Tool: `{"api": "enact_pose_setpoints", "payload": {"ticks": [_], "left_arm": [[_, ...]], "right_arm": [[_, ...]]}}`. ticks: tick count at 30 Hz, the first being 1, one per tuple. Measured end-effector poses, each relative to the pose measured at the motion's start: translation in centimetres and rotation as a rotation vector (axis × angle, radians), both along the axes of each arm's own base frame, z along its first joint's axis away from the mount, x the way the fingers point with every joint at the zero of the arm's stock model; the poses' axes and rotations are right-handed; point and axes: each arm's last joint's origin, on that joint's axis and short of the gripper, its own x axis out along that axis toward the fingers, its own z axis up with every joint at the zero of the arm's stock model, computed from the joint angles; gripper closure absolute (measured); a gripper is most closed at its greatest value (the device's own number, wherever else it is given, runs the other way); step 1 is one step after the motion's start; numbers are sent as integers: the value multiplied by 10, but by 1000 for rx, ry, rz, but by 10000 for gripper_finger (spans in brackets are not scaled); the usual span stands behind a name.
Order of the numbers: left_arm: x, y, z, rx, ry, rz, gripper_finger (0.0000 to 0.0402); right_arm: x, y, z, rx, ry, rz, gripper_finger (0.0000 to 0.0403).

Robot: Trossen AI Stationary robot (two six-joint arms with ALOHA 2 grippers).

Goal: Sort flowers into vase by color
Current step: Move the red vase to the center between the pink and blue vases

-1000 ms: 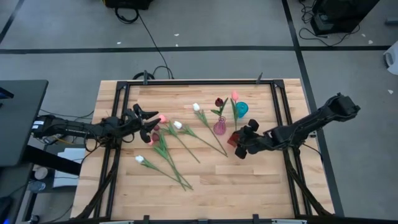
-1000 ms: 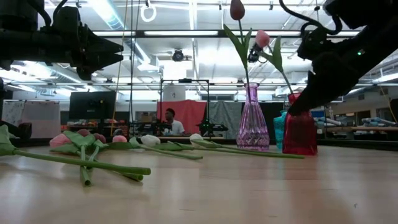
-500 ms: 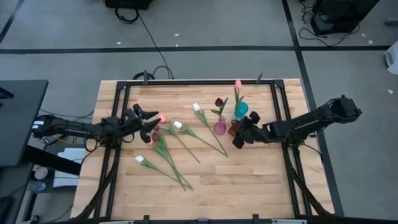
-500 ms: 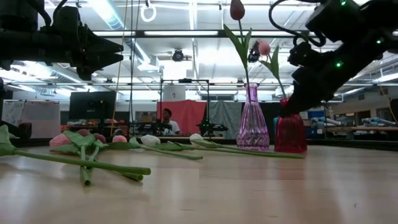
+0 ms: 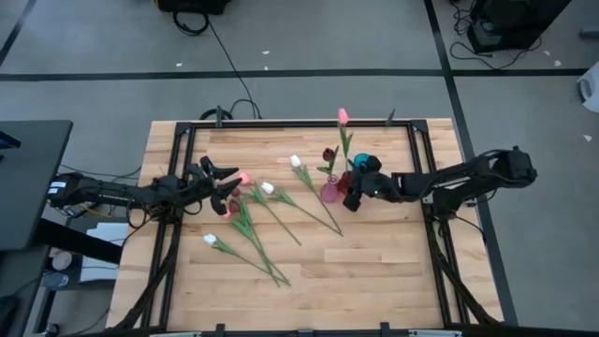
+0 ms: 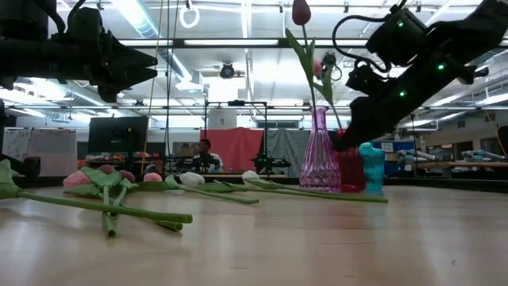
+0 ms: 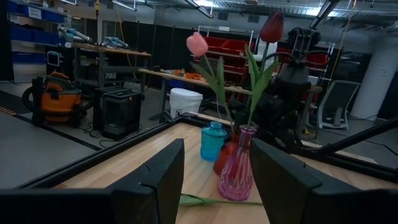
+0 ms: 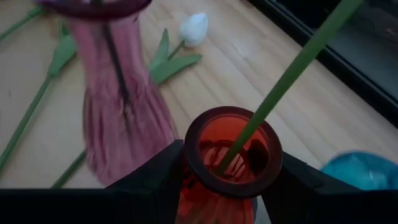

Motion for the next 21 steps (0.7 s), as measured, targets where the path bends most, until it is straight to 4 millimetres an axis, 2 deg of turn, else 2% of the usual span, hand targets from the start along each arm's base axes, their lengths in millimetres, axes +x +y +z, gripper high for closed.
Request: {"api": "enact_pose_setpoints", "payload": {"ticks": [9,21], "left_arm": [[0,0,0,0,0,0,214],[0,0,0,0,1,1,214]], "right_arm": [[17,-21,-11,-42,-69,-15,210],[16,-49,-7,-66,-152,-46,209]]}}
